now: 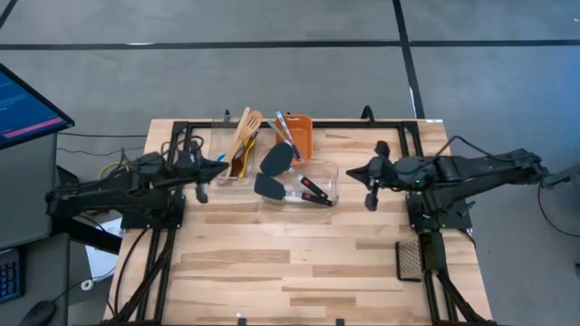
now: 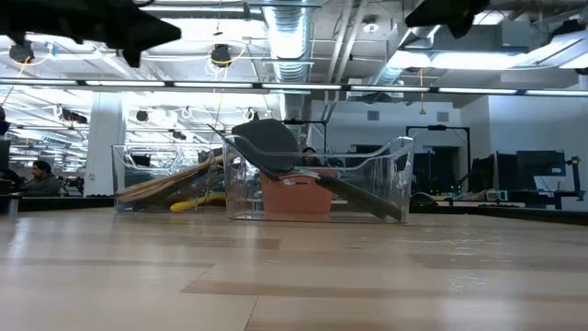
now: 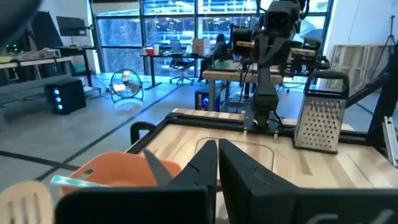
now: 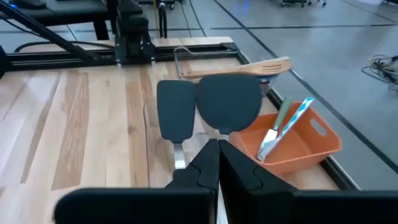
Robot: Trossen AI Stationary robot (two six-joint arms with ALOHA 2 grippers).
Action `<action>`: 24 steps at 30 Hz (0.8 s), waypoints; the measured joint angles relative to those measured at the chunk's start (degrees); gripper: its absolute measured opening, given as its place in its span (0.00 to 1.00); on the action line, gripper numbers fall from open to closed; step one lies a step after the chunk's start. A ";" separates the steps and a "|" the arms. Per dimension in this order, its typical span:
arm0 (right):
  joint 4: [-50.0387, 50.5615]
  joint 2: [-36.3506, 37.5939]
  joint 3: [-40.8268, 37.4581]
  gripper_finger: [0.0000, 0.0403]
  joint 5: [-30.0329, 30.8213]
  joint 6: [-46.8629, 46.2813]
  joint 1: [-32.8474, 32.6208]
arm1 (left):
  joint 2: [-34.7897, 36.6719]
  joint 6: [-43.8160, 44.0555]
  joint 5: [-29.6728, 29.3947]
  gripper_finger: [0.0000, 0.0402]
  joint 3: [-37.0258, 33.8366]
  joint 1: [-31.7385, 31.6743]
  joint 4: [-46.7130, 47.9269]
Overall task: Pick & Place Kitchen Items
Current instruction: Return to Home Position
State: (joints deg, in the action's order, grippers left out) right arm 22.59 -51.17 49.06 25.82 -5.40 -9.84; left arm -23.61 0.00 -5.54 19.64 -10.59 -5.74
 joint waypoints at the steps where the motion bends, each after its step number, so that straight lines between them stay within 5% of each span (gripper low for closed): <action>1: 0.89 0.92 0.00 0.00 0.37 0.00 -0.26 | 2.13 0.18 -0.01 0.00 -0.02 0.00 2.28; 10: 6.90 7.62 -0.03 0.00 7.23 0.26 -2.75 | 14.47 4.89 -0.04 0.00 -0.04 0.00 13.79; 19: 7.47 14.45 -5.47 0.00 7.22 -0.94 -5.99 | 23.49 2.08 -2.67 0.00 -0.09 0.00 18.30; 24: 7.28 20.93 -9.63 0.00 7.27 -3.77 -7.57 | 22.66 3.22 -1.97 0.00 0.87 0.00 21.60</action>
State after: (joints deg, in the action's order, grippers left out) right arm 29.87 -30.23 39.44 33.09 -9.17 -17.41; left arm -0.95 3.22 -7.51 20.51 -10.59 15.85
